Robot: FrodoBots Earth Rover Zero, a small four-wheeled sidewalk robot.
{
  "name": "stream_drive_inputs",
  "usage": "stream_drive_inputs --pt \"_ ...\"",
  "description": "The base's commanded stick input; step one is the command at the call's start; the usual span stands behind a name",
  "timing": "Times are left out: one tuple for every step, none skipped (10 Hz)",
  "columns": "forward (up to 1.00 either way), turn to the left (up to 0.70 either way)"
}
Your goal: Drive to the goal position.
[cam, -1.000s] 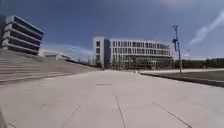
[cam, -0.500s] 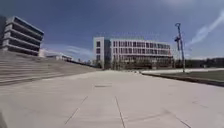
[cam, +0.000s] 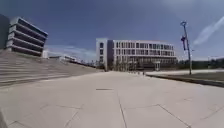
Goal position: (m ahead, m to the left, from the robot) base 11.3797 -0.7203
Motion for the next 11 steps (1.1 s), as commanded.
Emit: stream_drive_inputs --pt "0.70 0.00" --pt "0.70 0.00" --pt "0.70 0.00" --pt "0.70 0.00" --pt "0.70 0.00" --pt "0.70 0.00" --pt "0.70 0.00" --pt "0.70 0.00" --pt "0.70 0.00" --pt "0.70 0.00" --pt "0.70 0.00"
